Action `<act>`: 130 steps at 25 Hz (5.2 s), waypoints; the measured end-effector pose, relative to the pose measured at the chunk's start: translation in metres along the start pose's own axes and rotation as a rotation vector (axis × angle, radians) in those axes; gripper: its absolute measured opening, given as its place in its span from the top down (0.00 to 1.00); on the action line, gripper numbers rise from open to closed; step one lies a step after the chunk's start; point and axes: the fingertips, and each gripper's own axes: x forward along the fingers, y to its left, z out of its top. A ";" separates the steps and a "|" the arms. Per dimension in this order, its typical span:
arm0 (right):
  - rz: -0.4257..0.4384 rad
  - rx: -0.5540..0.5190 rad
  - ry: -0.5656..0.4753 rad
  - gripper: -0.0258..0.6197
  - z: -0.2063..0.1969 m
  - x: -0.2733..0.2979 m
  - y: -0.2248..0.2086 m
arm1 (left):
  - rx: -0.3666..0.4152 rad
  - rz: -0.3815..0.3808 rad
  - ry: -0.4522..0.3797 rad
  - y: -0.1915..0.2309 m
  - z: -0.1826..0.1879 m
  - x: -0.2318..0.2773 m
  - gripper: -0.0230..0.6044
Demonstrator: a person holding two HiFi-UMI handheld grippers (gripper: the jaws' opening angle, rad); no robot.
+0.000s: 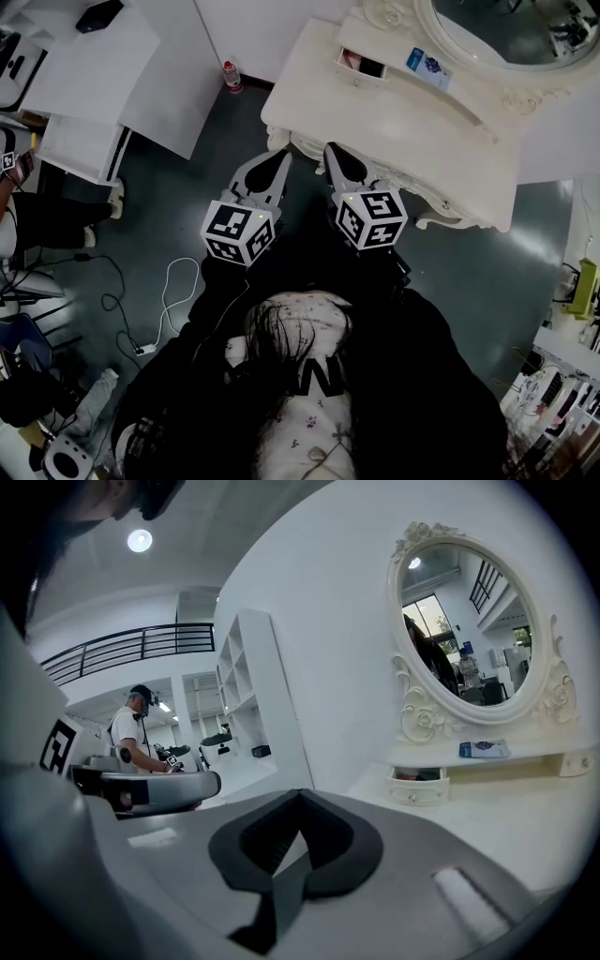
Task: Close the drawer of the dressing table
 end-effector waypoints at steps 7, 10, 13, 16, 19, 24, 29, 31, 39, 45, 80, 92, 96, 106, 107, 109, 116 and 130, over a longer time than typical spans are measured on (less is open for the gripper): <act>0.019 0.003 0.011 0.95 0.016 0.037 -0.034 | 0.002 0.031 0.005 0.022 0.016 0.045 0.96; 0.006 0.010 0.017 0.95 0.023 0.048 -0.064 | 0.010 0.022 0.016 0.019 0.020 0.074 0.96; -0.005 -0.002 0.030 0.95 0.026 0.059 -0.091 | 0.013 0.025 0.033 0.018 0.021 0.099 0.96; -0.005 -0.019 0.041 0.95 0.028 0.070 -0.112 | 0.021 0.047 0.053 0.021 0.023 0.119 0.96; 0.005 -0.028 0.059 0.95 0.024 0.081 -0.129 | 0.030 0.071 0.061 0.024 0.027 0.134 0.96; 0.010 -0.041 0.116 0.95 0.006 0.099 -0.155 | 0.045 0.128 0.071 0.030 0.029 0.147 0.96; 0.009 -0.017 0.143 0.95 -0.008 0.111 -0.179 | 0.047 0.154 0.086 0.032 0.028 0.160 0.96; 0.003 -0.032 0.159 0.95 -0.015 0.118 -0.188 | 0.051 0.155 0.085 0.033 0.030 0.165 0.96; -0.078 -0.026 0.228 0.95 -0.039 0.148 -0.227 | 0.075 0.102 0.107 0.032 0.039 0.193 0.96; -0.113 0.032 0.277 0.84 -0.052 0.160 -0.244 | 0.099 0.034 0.116 0.037 0.048 0.219 0.96; -0.402 0.133 0.348 0.83 -0.070 0.228 -0.299 | 0.025 -0.082 0.181 0.155 0.062 0.273 0.96; -0.451 0.109 0.364 0.83 -0.061 0.240 -0.318 | 0.002 -0.134 0.175 0.166 0.064 0.295 0.96; -0.456 0.115 0.372 0.82 -0.058 0.244 -0.324 | -0.006 -0.133 0.177 0.172 0.064 0.295 0.96; -0.478 0.132 0.361 0.82 -0.058 0.236 -0.321 | -0.007 -0.117 0.178 0.179 0.064 0.293 0.96; -0.476 0.137 0.352 0.82 -0.056 0.233 -0.320 | -0.004 -0.121 0.178 0.177 0.064 0.293 0.96; -0.461 0.145 0.319 0.82 -0.048 0.227 -0.314 | 0.001 -0.129 0.178 0.172 0.063 0.292 0.96; -0.374 0.158 0.193 0.82 -0.001 0.196 -0.282 | 0.015 -0.141 0.180 0.148 0.060 0.290 0.96; -0.165 0.115 0.105 0.82 0.036 0.130 -0.222 | 0.044 -0.104 0.165 0.062 0.034 0.257 0.96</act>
